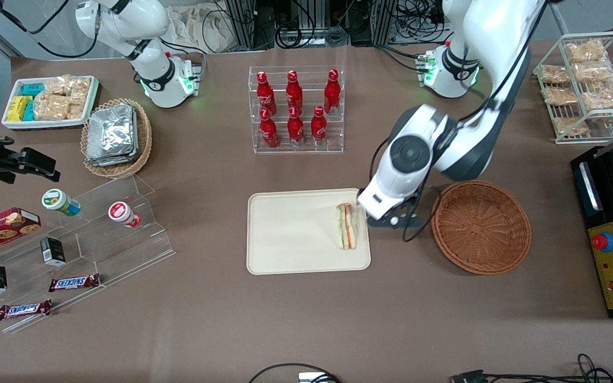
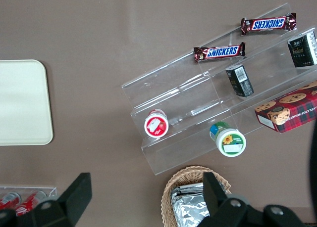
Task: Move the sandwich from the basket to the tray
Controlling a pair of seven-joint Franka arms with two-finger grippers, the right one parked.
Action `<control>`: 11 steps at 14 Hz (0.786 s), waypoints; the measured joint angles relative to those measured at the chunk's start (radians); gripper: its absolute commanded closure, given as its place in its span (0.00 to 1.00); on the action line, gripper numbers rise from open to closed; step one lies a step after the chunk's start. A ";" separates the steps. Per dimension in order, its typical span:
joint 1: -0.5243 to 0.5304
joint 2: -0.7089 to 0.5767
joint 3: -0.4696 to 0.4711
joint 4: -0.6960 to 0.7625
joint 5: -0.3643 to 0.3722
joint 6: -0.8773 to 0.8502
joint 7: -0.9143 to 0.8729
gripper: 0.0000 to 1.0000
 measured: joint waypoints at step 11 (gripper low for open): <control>0.391 -0.292 0.019 0.021 -0.087 -0.296 0.250 0.00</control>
